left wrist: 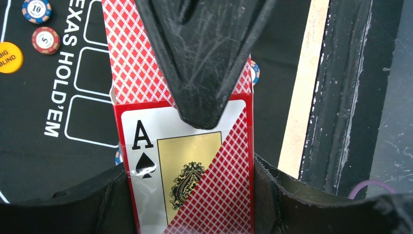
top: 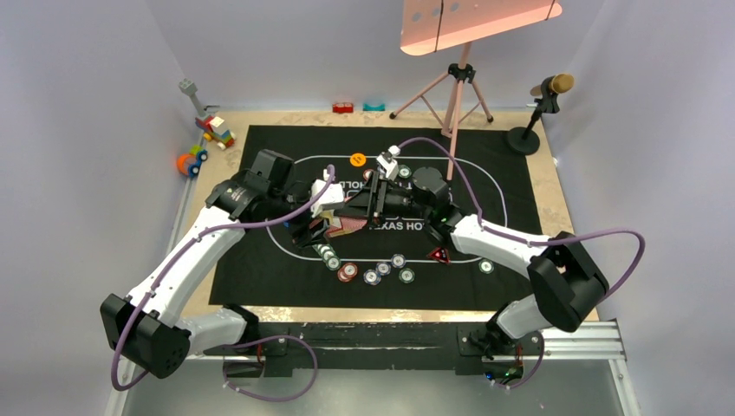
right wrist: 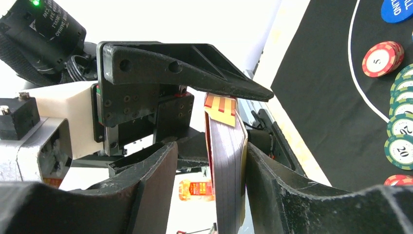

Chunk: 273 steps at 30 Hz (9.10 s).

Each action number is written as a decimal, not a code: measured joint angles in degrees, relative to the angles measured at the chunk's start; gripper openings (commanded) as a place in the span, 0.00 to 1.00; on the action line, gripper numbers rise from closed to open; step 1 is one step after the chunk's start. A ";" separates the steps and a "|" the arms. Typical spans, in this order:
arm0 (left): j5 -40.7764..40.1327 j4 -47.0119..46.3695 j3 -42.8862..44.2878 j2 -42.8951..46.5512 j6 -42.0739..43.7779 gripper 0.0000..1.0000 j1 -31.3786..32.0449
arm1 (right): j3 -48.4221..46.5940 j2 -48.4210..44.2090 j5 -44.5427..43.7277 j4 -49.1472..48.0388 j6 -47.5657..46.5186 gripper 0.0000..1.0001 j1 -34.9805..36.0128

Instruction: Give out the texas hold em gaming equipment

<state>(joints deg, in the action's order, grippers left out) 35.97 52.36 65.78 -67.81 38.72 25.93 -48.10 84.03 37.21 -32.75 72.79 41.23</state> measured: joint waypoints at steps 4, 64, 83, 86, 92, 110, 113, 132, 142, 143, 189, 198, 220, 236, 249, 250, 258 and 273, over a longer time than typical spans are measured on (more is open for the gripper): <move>0.02 -0.02 0.00 0.00 -3.17 0.46 0.00 | -0.04 0.17 -0.26 0.09 0.02 0.47 0.72; -3.21 -1.20 -1.57 3.23 -1.60 0.64 1.46 | -0.66 4.55 -1.64 1.42 1.81 0.56 2.62; -2.16 1.64 -4.20 6.71 -2.36 0.61 1.46 | -0.94 -0.11 -0.02 10.95 -5.84 0.61 -0.81; -2.10 1.40 -4.20 6.69 -3.08 0.60 1.46 | -1.92 0.00 0.04 12.90 -7.06 0.61 -0.48; -1.92 1.29 -4.20 6.64 -3.63 0.57 1.46 | -3.76 0.00 0.28 15.45 -8.83 0.50 -0.09; -1.44 1.36 -4.17 6.47 -4.66 0.47 1.46 | -3.82 -0.48 3.04 19.52 -11.23 0.44 -2.08; -1.33 1.36 -4.17 6.47 -4.68 0.46 1.46 | -3.34 -1.40 3.08 19.67 -11.39 0.43 -3.32; -0.70 1.33 -4.17 6.47 -5.11 0.45 1.46 | -5.92 -2.99 2.80 24.55 -15.26 0.71 -1.81; -0.76 1.31 -4.17 6.47 -5.18 0.45 1.46 | -9.01 1.73 2.80 28.70 -17.44 0.62 2.19; -0.79 1.31 -4.17 6.47 -5.20 0.45 1.46 | -9.01 1.73 2.82 28.79 -17.44 0.61 2.10; 1.27 -0.09 -4.04 6.97 -10.27 0.33 1.14 | 0.15 -5.51 4.98 15.82 -9.73 0.71 -4.44; 1.09 -1.66 -3.72 6.97 -11.72 0.32 1.11 | 0.09 0.81 6.45 6.08 -4.48 0.58 1.38; -1.68 2.21 0.39 6.14 -9.60 1.00 1.31 | -1.29 2.73 5.79 2.78 -1.31 0.15 4.50; -2.84 -0.57 0.22 4.63 -10.69 0.76 4.63 | -4.33 4.33 5.55 4.94 -2.32 0.16 4.63; -4.33 -1.40 -1.51 5.70 -11.15 0.73 5.09 | -4.57 5.27 5.55 5.95 -2.27 0.20 5.09; -4.46 -1.55 -1.86 6.01 -11.15 0.75 5.18 | -4.57 5.29 5.53 5.99 -2.27 0.20 5.20; -7.41 0.02 -3.23 8.02 -10.34 1.00 5.73 | -4.68 5.33 4.31 5.68 -0.92 0.20 5.25; -9.46 8.83 0.70 17.59 -8.48 0.90 5.70 | -4.72 5.16 4.26 6.16 -1.92 0.19 5.22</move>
<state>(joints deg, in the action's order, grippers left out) 26.50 61.19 66.48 -50.22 30.24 31.64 -52.82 89.19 41.47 -26.59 70.87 46.46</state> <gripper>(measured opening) 0.915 0.261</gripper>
